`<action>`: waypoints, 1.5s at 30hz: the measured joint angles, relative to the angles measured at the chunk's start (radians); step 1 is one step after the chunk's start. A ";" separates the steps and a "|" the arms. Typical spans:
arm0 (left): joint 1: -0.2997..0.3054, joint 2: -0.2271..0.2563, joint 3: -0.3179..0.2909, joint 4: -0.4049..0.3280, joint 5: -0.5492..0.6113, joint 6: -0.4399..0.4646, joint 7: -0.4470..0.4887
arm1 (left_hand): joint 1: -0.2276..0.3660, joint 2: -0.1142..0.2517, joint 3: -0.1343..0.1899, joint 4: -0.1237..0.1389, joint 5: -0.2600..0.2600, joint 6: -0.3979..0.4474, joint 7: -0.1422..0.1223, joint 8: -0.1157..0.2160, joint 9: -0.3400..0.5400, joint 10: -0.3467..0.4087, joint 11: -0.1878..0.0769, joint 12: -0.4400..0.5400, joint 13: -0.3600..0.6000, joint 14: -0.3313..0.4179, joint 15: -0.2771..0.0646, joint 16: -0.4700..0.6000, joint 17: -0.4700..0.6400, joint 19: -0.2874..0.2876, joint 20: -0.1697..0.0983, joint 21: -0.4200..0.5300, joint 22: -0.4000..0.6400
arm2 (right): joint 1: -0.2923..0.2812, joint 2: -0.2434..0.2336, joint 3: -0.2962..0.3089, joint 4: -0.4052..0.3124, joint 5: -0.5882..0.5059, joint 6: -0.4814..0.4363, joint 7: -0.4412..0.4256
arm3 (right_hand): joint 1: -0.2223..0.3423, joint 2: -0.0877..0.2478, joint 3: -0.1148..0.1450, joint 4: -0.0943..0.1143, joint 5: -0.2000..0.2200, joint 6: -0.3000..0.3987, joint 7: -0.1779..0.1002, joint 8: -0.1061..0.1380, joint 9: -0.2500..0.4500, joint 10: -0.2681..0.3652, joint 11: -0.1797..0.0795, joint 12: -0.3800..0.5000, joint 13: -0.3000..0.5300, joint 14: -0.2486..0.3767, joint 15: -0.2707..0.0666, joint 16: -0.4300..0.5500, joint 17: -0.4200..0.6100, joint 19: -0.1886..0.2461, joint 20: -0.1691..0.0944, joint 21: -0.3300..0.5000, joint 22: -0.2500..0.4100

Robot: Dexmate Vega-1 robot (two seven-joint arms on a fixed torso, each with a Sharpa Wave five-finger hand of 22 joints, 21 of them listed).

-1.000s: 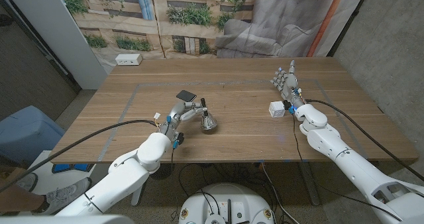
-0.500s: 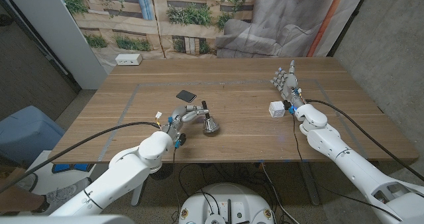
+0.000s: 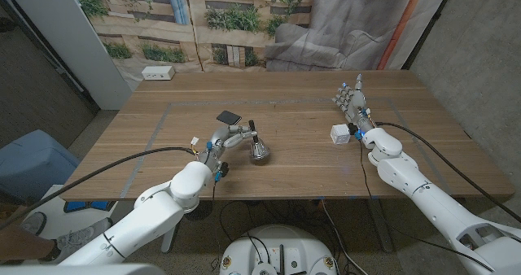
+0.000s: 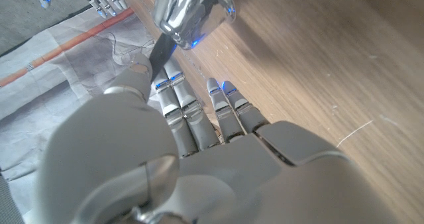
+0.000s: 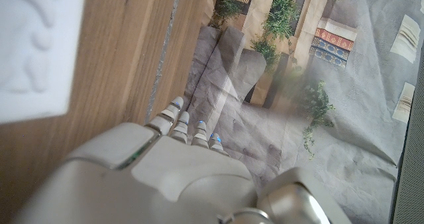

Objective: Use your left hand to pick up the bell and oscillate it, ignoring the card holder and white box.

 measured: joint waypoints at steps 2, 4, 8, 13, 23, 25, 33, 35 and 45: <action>-0.002 0.004 0.006 0.015 0.047 -0.049 0.005 | 0.000 0.000 0.000 0.000 0.000 0.000 0.000 0.000 0.000 0.000 0.000 0.000 0.000 0.000 0.000 0.000 -0.004 0.000 0.000 0.000 0.000 | 0.000 0.000 0.000 0.001 0.000 0.000 0.000 | 0.000 0.000 0.000 0.000 0.000 0.000 0.000 0.000 0.000 0.000 0.000 0.000 0.000 0.000 0.000 0.000 0.000 0.000 0.000 0.000 0.000; -0.003 0.008 0.010 0.027 0.065 -0.066 0.006 | 0.000 0.000 0.000 0.000 0.000 0.000 0.000 0.000 0.000 0.000 0.000 0.000 0.000 0.000 0.000 0.000 -0.005 0.000 0.000 0.000 0.000 | 0.000 0.000 0.000 0.001 0.000 0.000 0.000 | 0.000 0.000 0.000 0.000 0.000 0.000 0.000 0.000 0.000 0.000 0.000 0.000 0.000 0.000 0.000 0.000 0.000 0.000 0.000 0.000 0.000; -0.007 0.014 0.018 0.051 0.125 -0.114 0.010 | 0.000 0.000 0.000 0.000 0.000 0.000 0.000 -0.003 0.001 0.000 0.000 0.000 0.000 0.000 0.000 0.000 -0.005 0.000 0.000 0.000 0.000 | 0.001 0.000 0.000 0.002 0.000 0.000 0.000 | 0.000 0.000 0.000 0.000 0.000 0.000 0.000 0.000 0.000 0.000 0.000 0.000 0.000 0.000 0.000 0.000 0.000 0.000 0.000 0.000 0.000; -0.011 0.018 0.027 0.079 0.184 -0.157 0.018 | 0.001 0.001 0.000 0.000 -0.002 0.000 0.000 -0.004 0.001 0.000 0.000 0.000 0.000 0.000 0.000 0.000 -0.005 0.000 0.000 0.000 0.000 | 0.001 0.000 0.000 0.002 0.000 0.000 0.001 | 0.000 0.000 0.000 0.000 0.000 0.000 0.000 0.000 0.000 0.000 0.000 0.000 0.000 0.000 0.000 0.000 0.000 0.000 0.000 0.000 0.000; -0.028 0.011 0.042 0.153 0.318 -0.272 0.045 | 0.006 0.005 -0.003 0.000 0.002 -0.005 0.005 -0.005 0.001 0.000 0.000 0.000 0.000 0.000 0.000 0.000 -0.005 0.000 0.000 0.000 0.000 | 0.001 0.000 0.000 0.002 0.000 0.000 0.001 | 0.000 0.000 0.000 0.000 0.000 0.000 0.000 0.000 0.000 0.000 0.000 0.000 0.000 0.000 0.000 0.000 0.000 0.000 0.000 0.000 0.000; -0.034 0.007 0.045 0.171 0.352 -0.305 0.051 | 0.006 0.005 -0.003 0.000 0.002 -0.005 0.005 -0.006 0.000 0.000 0.000 -0.001 -0.001 0.000 0.000 0.000 -0.005 0.000 0.000 0.000 0.000 | 0.001 0.000 0.000 0.002 0.000 0.000 0.001 | 0.000 0.000 0.000 0.000 0.000 0.000 0.000 0.000 0.000 0.000 0.000 0.000 0.000 0.000 0.000 0.000 0.000 0.000 0.000 0.000 0.000; -0.071 -0.016 0.060 0.262 0.477 -0.423 0.086 | 0.007 0.006 -0.003 0.000 0.002 -0.005 0.005 -0.008 0.000 -0.002 -0.001 -0.003 0.000 0.000 0.000 0.000 -0.005 0.000 0.000 0.000 0.000 | 0.001 0.000 0.000 0.001 0.000 0.000 0.001 | 0.000 0.000 0.000 0.000 0.000 0.000 0.000 0.000 0.000 0.000 0.000 0.000 0.000 0.000 0.000 0.000 0.000 0.000 0.000 0.000 0.000; -0.079 -0.020 0.064 0.283 0.495 -0.439 0.092 | 0.007 0.006 -0.003 0.000 0.002 -0.005 0.005 -0.008 0.000 -0.003 -0.001 -0.003 0.000 0.000 0.000 0.000 -0.005 0.000 0.000 0.000 0.000 | 0.001 0.000 0.000 0.001 0.000 0.000 0.001 | 0.000 0.000 0.000 0.000 0.000 0.000 0.000 0.000 0.000 0.000 0.000 0.000 0.000 0.000 0.000 0.000 0.000 0.000 0.000 0.000 0.000; -0.116 -0.037 0.080 0.375 0.620 -0.541 0.140 | 0.007 0.006 -0.003 0.000 0.001 -0.006 0.005 -0.005 0.000 -0.004 0.000 0.001 0.000 0.000 0.000 0.000 -0.004 0.000 0.000 0.000 0.000 | 0.000 0.000 0.000 -0.001 0.000 0.000 0.000 | 0.000 0.000 0.000 0.000 0.000 0.000 0.000 0.000 0.000 0.000 0.000 0.000 0.000 0.000 0.000 0.000 0.000 0.000 0.000 0.000 0.000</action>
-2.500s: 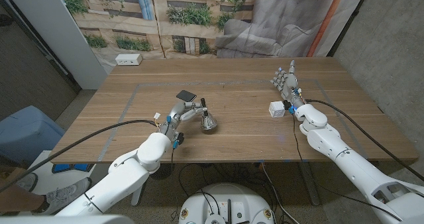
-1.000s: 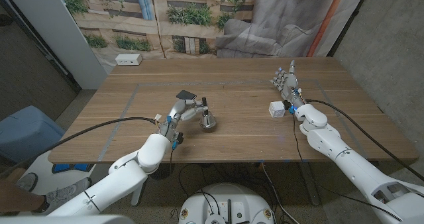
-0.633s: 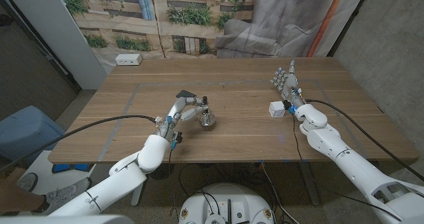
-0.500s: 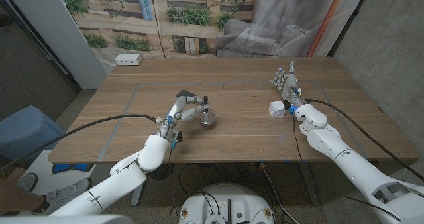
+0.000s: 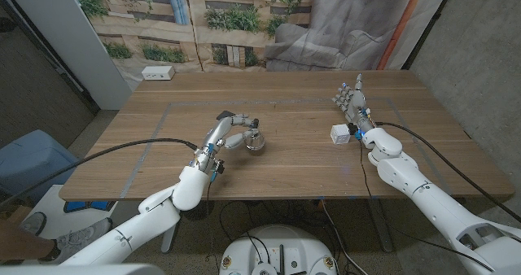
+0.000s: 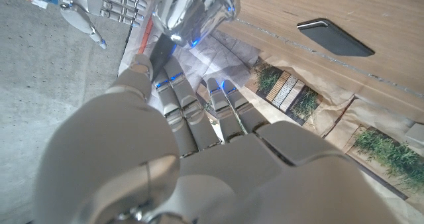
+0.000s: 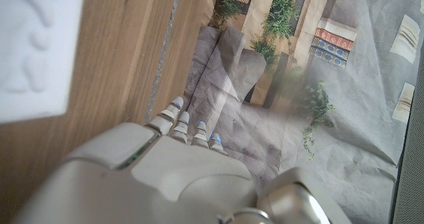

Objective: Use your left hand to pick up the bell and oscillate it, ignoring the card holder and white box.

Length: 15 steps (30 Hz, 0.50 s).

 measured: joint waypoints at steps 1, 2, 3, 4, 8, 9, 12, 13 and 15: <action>-0.005 -0.002 0.002 0.014 0.021 -0.016 0.010 | 0.000 0.000 0.000 0.000 0.000 0.000 0.000 0.000 0.000 0.000 0.000 0.000 0.000 0.000 0.000 0.000 0.001 0.000 0.000 0.000 0.000 | 0.000 0.000 0.000 0.000 0.000 0.000 0.000 | 0.000 0.000 0.000 0.000 0.000 0.000 0.000 0.000 0.000 0.000 0.000 0.000 0.000 0.000 0.000 0.000 0.000 0.000 0.000 0.000 0.000; -0.009 -0.004 0.003 0.024 0.032 -0.024 0.017 | 0.000 0.000 0.000 0.000 0.000 0.000 0.000 0.000 0.000 0.000 0.000 0.000 0.000 0.000 0.000 0.000 0.002 0.000 0.000 0.000 0.000 | 0.000 0.000 0.000 0.000 0.000 0.000 0.000 | 0.000 0.000 0.000 0.000 0.000 0.000 0.000 0.000 0.000 0.000 0.000 0.000 0.000 0.000 0.000 0.000 0.000 0.000 0.000 0.000 0.000; -0.013 -0.006 0.005 0.034 0.045 -0.033 0.024 | 0.000 0.000 0.000 0.000 0.000 0.002 -0.002 0.000 0.000 0.000 0.000 0.000 0.000 0.000 0.000 0.000 0.001 0.000 0.000 0.000 0.000 | 0.000 0.000 0.000 0.000 0.000 0.000 0.000 | 0.000 0.000 0.000 0.000 0.000 0.000 0.000 0.000 0.000 0.000 0.000 0.000 0.000 0.000 0.000 0.000 0.000 0.000 0.000 0.000 0.000; -0.014 -0.006 0.005 0.036 0.048 -0.035 0.027 | 0.000 0.000 0.000 0.000 0.000 0.003 -0.003 0.000 0.000 0.000 0.000 0.000 0.000 0.000 0.000 0.000 0.000 0.000 0.000 0.000 0.000 | 0.000 0.000 0.000 0.000 0.000 0.000 0.000 | 0.000 0.000 0.000 0.000 0.000 0.000 0.000 0.000 0.000 0.000 0.000 0.000 0.000 0.000 0.000 0.000 0.000 0.000 0.000 0.000 0.000; -0.035 -0.011 0.014 0.081 0.109 -0.075 0.072 | 0.000 0.000 0.000 0.000 0.000 0.004 -0.004 0.000 0.001 0.000 0.000 0.000 0.000 0.000 0.000 0.000 -0.001 0.000 0.000 0.000 0.000 | 0.000 0.000 0.000 0.000 0.000 0.000 0.000 | 0.000 0.000 0.000 0.000 0.000 0.000 0.000 0.000 0.000 0.000 0.000 0.000 0.000 0.000 0.000 0.000 0.000 0.000 0.000 0.000 0.000; -0.041 -0.012 0.016 0.091 0.124 -0.085 0.083 | 0.000 0.000 0.000 0.000 0.000 0.004 -0.004 0.000 0.001 -0.002 0.002 0.000 0.000 0.000 0.000 -0.002 -0.001 0.000 0.000 0.000 0.000 | 0.000 0.000 0.000 0.000 0.000 0.000 0.000 | 0.000 0.000 0.000 0.000 0.000 0.000 0.000 0.000 0.000 0.000 0.000 0.000 0.000 0.000 0.000 0.000 0.000 0.000 0.000 0.000 0.000; -0.052 -0.014 0.022 0.110 0.153 -0.103 0.108 | 0.000 0.000 0.000 0.000 0.004 0.005 -0.010 0.000 0.000 -0.002 0.002 0.000 0.000 0.000 0.000 -0.004 -0.001 0.000 0.000 0.000 0.000 | 0.000 0.000 0.000 0.000 0.000 0.000 0.000 | 0.000 0.000 0.000 0.000 0.000 0.000 0.000 0.000 0.000 0.000 0.000 0.000 0.000 0.000 0.000 0.000 0.000 0.000 0.000 0.000 0.000; -0.058 -0.015 0.024 0.119 0.163 -0.109 0.116 | 0.000 0.000 0.000 0.000 0.004 0.005 -0.013 0.000 0.000 -0.002 0.002 0.000 0.000 0.000 0.000 -0.004 -0.001 0.000 0.000 0.000 0.000 | 0.000 0.000 0.000 0.000 0.000 0.000 0.000 | 0.000 0.000 0.000 0.000 0.000 0.000 0.000 0.000 0.000 0.000 0.000 0.000 0.000 0.000 0.000 0.000 0.000 0.000 0.000 0.000 0.000; -0.066 -0.017 0.028 0.131 0.163 -0.109 0.116 | 0.000 0.000 0.000 0.000 0.004 0.005 -0.013 0.000 -0.002 -0.002 0.002 0.000 0.000 0.000 0.000 -0.004 -0.001 0.000 0.000 0.000 0.000 | 0.000 0.000 0.000 0.000 0.000 0.000 0.000 | 0.000 0.000 0.000 0.000 0.000 0.000 0.000 0.000 0.000 0.000 0.000 0.000 0.000 0.000 0.000 0.000 0.000 0.000 0.000 0.000 0.000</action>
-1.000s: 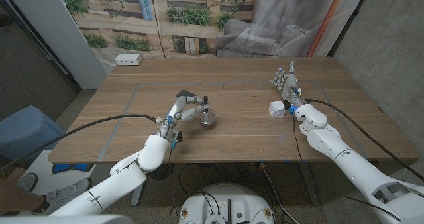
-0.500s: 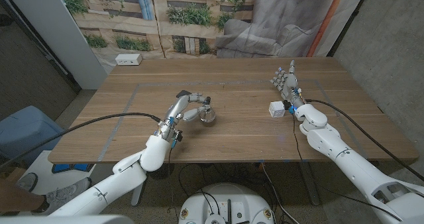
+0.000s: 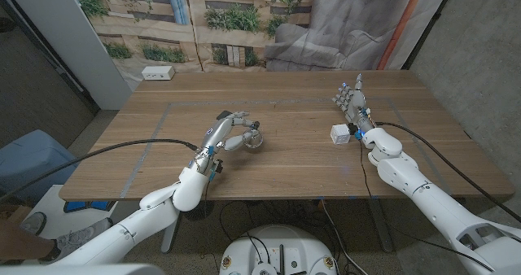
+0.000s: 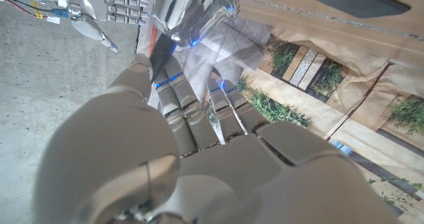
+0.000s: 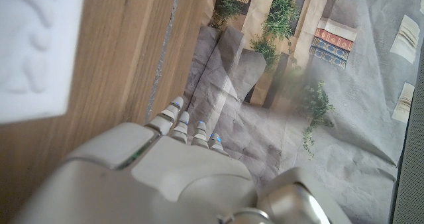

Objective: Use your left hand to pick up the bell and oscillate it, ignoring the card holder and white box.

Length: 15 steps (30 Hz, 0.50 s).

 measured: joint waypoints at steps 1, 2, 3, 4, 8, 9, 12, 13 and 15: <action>-0.003 -0.001 0.002 0.005 0.000 0.000 0.000 | 0.000 0.000 0.000 0.000 0.000 0.000 0.000 0.000 0.000 -0.001 0.001 0.000 0.000 0.000 0.000 0.000 0.000 0.000 0.000 0.000 0.000 | 0.000 0.000 0.000 0.000 0.000 0.000 0.000 | 0.000 0.000 0.000 0.000 0.000 0.000 0.000 0.000 0.000 0.000 0.000 0.000 0.000 0.000 0.000 0.000 0.000 0.000 0.000 0.000 0.000; -0.005 -0.001 0.003 0.009 0.035 -0.016 0.029 | 0.001 -0.001 0.000 0.000 0.000 0.000 0.000 0.000 -0.001 -0.005 -0.002 0.000 0.000 0.000 0.000 0.000 0.000 0.000 0.000 0.000 0.000 | 0.000 0.000 0.000 0.001 0.000 0.000 0.000 | 0.000 0.000 0.000 0.000 0.000 0.000 0.000 0.000 0.000 0.000 0.000 0.000 0.000 0.000 0.000 0.000 0.000 0.000 0.000 0.000 0.000; -0.009 -0.002 0.005 0.013 0.041 -0.018 0.034 | 0.001 -0.001 0.000 0.000 0.000 0.000 0.000 0.000 -0.001 -0.005 -0.002 0.000 0.000 0.000 0.000 0.000 0.000 0.000 0.000 0.000 0.000 | 0.000 0.000 0.000 0.001 0.000 0.000 0.000 | 0.000 0.000 0.000 0.000 0.000 0.000 0.000 0.000 0.000 0.000 0.000 0.000 0.000 0.000 0.000 0.000 0.000 0.000 0.000 0.000 0.000; -0.011 -0.002 0.006 0.016 0.041 -0.018 0.034 | 0.001 -0.001 0.000 0.000 0.000 0.000 0.000 0.000 -0.001 -0.005 -0.002 0.000 0.000 0.000 0.000 0.000 0.000 0.000 0.000 0.000 0.000 | 0.000 0.000 0.000 0.001 0.000 0.000 0.000 | 0.000 0.000 0.000 0.000 0.000 0.000 0.000 0.000 0.000 0.000 0.000 0.000 0.000 0.000 0.000 0.000 0.000 0.000 0.000 0.000 0.000; -0.018 -0.003 0.012 0.025 0.062 -0.023 0.053 | 0.001 -0.001 -0.002 -0.001 0.000 0.000 0.000 -0.001 -0.001 -0.005 -0.002 0.000 0.000 0.000 0.000 0.000 0.000 0.000 0.000 0.000 0.000 | 0.000 0.000 0.000 0.001 0.000 0.000 0.000 | 0.000 0.000 0.000 0.000 0.000 0.000 0.000 0.000 0.000 0.000 0.000 0.000 0.000 0.000 0.000 0.000 0.000 0.000 0.000 0.000 0.000; -0.019 -0.004 0.013 0.026 0.062 -0.023 0.053 | 0.001 -0.001 -0.002 0.000 0.000 0.000 0.000 -0.001 -0.002 -0.005 -0.002 0.000 0.000 0.000 0.000 0.000 0.000 0.000 0.000 0.000 0.000 | 0.000 0.000 0.000 0.001 0.000 0.000 0.000 | 0.000 0.000 0.000 0.000 0.000 0.000 0.000 0.000 0.000 0.000 0.000 0.000 0.000 0.000 0.000 0.000 0.000 0.000 0.000 0.000 0.000; -0.019 -0.004 0.015 0.027 0.062 -0.023 0.054 | 0.002 -0.003 -0.002 0.000 0.000 0.000 0.000 -0.001 -0.003 -0.005 -0.002 0.000 0.000 0.000 0.000 0.000 0.000 0.000 0.000 0.000 0.000 | 0.000 0.000 0.000 0.002 0.000 0.000 0.000 | 0.000 0.000 0.000 0.000 0.000 0.000 0.000 0.000 0.000 0.000 0.000 0.000 0.000 0.000 0.000 0.000 0.000 0.000 0.000 0.000 0.000; -0.019 -0.004 0.016 0.027 0.060 -0.022 0.053 | 0.002 -0.003 -0.003 0.000 0.000 0.000 0.000 -0.001 -0.003 -0.005 -0.002 0.000 0.000 0.000 0.000 0.000 0.000 0.000 0.000 0.000 0.000 | 0.000 0.000 0.000 0.002 0.000 0.000 0.000 | 0.000 0.000 0.000 0.000 0.000 0.000 0.000 0.000 0.000 0.000 0.000 0.000 0.000 0.000 0.000 0.000 0.000 0.000 0.000 0.000 0.000; -0.019 -0.004 0.017 0.026 0.052 -0.019 0.045 | 0.002 -0.003 -0.003 0.000 0.000 0.000 0.000 -0.001 -0.003 -0.005 -0.002 0.000 0.000 0.000 0.000 0.000 0.000 0.000 0.000 0.000 0.000 | 0.000 0.000 0.000 0.002 0.000 0.000 0.000 | 0.000 0.000 0.000 0.000 0.000 0.000 0.000 0.000 0.000 0.000 0.000 0.000 0.000 0.000 0.000 0.000 0.000 0.000 0.000 0.000 0.000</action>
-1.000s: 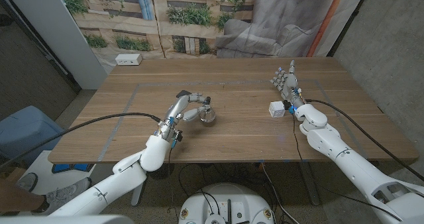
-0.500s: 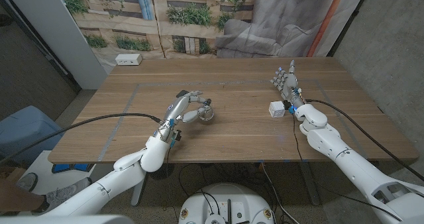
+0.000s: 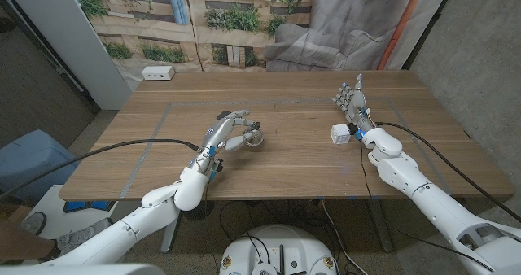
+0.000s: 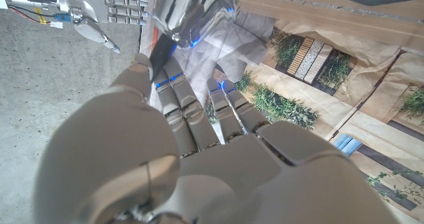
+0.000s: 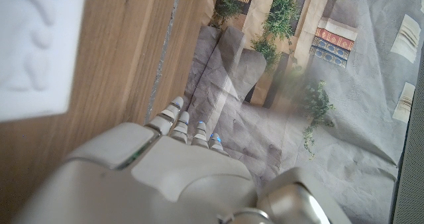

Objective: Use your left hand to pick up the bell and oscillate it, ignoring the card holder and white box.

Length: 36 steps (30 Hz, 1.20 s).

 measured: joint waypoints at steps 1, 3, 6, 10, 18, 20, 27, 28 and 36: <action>0.001 0.000 0.000 -0.003 0.000 0.000 0.000 | 0.000 0.000 0.000 0.000 0.000 0.000 0.000 0.000 0.000 0.000 0.000 0.000 0.000 0.000 0.000 0.000 0.000 0.000 0.000 0.000 0.000 | 0.000 0.000 0.000 0.000 0.000 0.000 0.000 | 0.000 0.000 0.000 0.000 0.000 0.000 0.000 0.000 0.000 0.000 0.000 0.000 0.000 0.000 0.000 0.000 0.000 0.000 0.000 0.000 0.000; 0.005 0.000 0.000 -0.008 -0.008 0.007 -0.007 | 0.000 0.000 0.000 0.000 0.000 0.000 0.000 0.000 0.000 0.000 0.000 0.000 0.000 0.000 0.000 0.000 0.000 0.000 0.000 0.000 0.000 | 0.000 0.000 0.000 0.000 0.000 0.000 0.000 | 0.000 0.000 0.000 0.000 0.000 0.000 0.000 0.000 0.000 0.000 0.000 0.000 0.000 0.000 0.000 0.000 0.000 0.000 0.000 0.000 0.000; 0.018 0.002 -0.004 -0.028 -0.025 0.021 -0.023 | 0.000 0.000 0.000 0.000 0.000 0.000 0.000 -0.002 0.001 0.000 0.000 0.000 0.000 0.000 0.000 0.000 0.000 0.000 0.000 0.000 0.000 | 0.000 0.000 0.000 0.000 0.000 0.000 0.000 | 0.000 0.000 0.000 0.000 0.000 0.000 0.000 0.000 0.000 0.000 0.000 0.000 0.000 0.000 0.000 0.000 0.000 0.000 0.000 0.000 0.000; 0.033 0.002 -0.015 -0.053 -0.061 0.054 -0.048 | 0.000 0.000 0.000 0.000 0.000 0.000 0.000 -0.002 0.001 -0.002 0.002 0.000 -0.001 0.000 0.000 0.000 0.000 0.000 0.000 0.000 0.000 | 0.001 0.000 0.000 0.001 0.000 0.000 0.000 | 0.000 0.000 0.000 0.000 0.000 0.000 0.000 0.000 0.000 0.000 0.000 0.000 0.000 0.000 0.000 0.000 0.000 0.000 0.000 0.000 0.000; 0.083 0.003 -0.048 -0.130 -0.124 0.114 -0.091 | 0.000 0.000 0.000 0.000 0.000 -0.006 0.002 -0.003 0.003 -0.008 0.000 0.000 0.000 0.000 0.000 0.000 0.000 0.000 0.000 0.000 0.000 | 0.001 0.001 0.000 0.001 0.000 0.000 0.001 | 0.000 0.000 0.000 0.000 0.000 0.000 0.000 0.000 0.000 0.000 0.000 0.000 0.000 0.000 0.000 0.000 0.000 0.000 0.000 0.000 0.000; 0.094 0.004 -0.056 -0.147 -0.152 0.144 -0.109 | 0.000 0.000 0.000 0.000 0.000 -0.006 0.002 -0.003 0.005 -0.009 -0.002 0.000 0.000 0.000 0.000 0.000 0.000 0.000 0.000 0.000 0.000 | 0.001 0.001 0.000 0.001 0.000 0.000 0.001 | 0.000 0.000 0.000 0.000 0.000 0.000 0.000 0.000 0.000 0.000 0.000 0.000 0.000 0.000 0.000 0.000 0.000 0.000 0.000 0.000 0.000; 0.138 0.001 -0.083 -0.218 -0.226 0.226 -0.154 | -0.001 0.001 -0.001 -0.001 0.000 -0.007 0.000 -0.003 0.006 -0.011 0.000 0.000 0.000 0.000 0.000 0.000 0.000 0.000 0.000 0.000 0.000 | 0.000 0.000 0.000 0.001 0.000 0.000 0.001 | 0.000 0.000 0.000 0.000 0.000 0.000 0.000 0.000 0.000 0.000 0.000 0.000 0.000 0.000 0.000 0.000 0.000 0.000 0.000 0.000 0.000; 0.140 0.000 -0.084 -0.221 -0.226 0.226 -0.154 | -0.001 0.001 -0.001 -0.001 0.000 -0.007 0.000 -0.003 0.005 -0.011 0.000 0.000 0.000 0.000 0.000 0.000 0.000 0.000 0.000 0.000 0.000 | 0.000 0.000 0.000 0.001 0.000 0.000 0.001 | 0.000 0.000 0.000 0.000 0.000 0.000 0.000 0.000 0.000 0.000 0.000 0.000 0.000 0.000 0.000 0.000 0.000 0.000 0.000 0.000 0.000; 0.178 -0.001 -0.107 -0.289 -0.302 0.313 -0.198 | -0.007 0.007 0.002 0.002 -0.001 -0.007 0.000 -0.006 0.005 -0.011 0.000 0.000 0.000 0.000 0.000 0.000 0.000 0.000 0.000 0.000 0.000 | 0.000 0.000 0.000 0.001 0.000 0.000 0.001 | 0.000 0.000 0.000 0.000 0.000 0.000 0.000 0.000 0.000 0.000 0.000 0.000 0.000 0.000 0.000 0.000 0.000 0.000 0.000 0.000 0.000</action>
